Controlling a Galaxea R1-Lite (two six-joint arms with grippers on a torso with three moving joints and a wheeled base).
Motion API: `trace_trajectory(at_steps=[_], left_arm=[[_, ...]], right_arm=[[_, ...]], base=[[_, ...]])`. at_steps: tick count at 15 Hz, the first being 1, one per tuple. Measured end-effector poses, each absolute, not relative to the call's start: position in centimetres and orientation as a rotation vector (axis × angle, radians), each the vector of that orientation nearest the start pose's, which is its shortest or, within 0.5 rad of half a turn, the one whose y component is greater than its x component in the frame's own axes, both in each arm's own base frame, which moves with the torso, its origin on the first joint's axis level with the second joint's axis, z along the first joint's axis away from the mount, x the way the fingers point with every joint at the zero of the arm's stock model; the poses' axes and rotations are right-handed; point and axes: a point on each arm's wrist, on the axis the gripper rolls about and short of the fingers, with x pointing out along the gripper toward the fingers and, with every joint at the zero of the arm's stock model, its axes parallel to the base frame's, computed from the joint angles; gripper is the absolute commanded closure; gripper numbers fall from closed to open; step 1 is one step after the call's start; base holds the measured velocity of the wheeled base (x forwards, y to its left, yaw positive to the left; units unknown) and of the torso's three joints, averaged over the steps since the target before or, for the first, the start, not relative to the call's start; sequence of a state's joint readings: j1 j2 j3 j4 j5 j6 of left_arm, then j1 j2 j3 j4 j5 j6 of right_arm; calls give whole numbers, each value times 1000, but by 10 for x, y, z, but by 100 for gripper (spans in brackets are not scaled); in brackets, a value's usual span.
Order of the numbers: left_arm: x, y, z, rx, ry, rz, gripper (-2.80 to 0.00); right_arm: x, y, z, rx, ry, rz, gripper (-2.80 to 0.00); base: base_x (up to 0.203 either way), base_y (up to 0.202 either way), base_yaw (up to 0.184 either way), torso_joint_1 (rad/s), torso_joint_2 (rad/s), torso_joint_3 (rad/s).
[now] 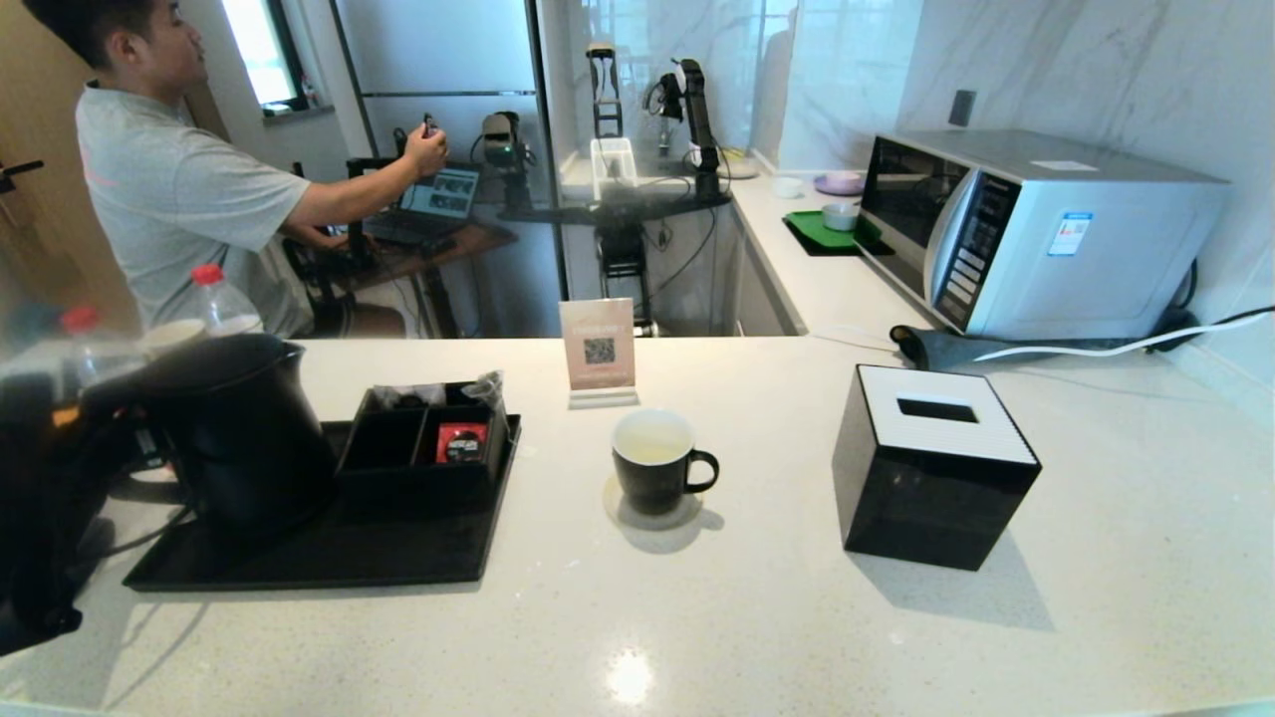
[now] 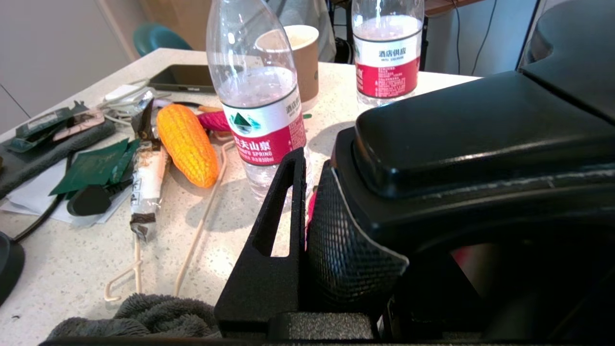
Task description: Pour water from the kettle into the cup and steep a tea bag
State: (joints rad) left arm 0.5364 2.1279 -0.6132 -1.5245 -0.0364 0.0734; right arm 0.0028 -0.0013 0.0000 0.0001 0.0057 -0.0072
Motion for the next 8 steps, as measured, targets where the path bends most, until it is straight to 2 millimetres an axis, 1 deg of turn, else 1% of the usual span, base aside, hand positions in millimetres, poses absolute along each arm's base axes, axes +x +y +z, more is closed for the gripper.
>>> trace_trajectory(at_steps=[8], left_arm=[[298, 176, 78, 68, 34, 500, 0]], right_arm=[[-23, 0, 75, -8, -1, 9, 0]], base=[[0, 0, 0, 0, 0, 0]])
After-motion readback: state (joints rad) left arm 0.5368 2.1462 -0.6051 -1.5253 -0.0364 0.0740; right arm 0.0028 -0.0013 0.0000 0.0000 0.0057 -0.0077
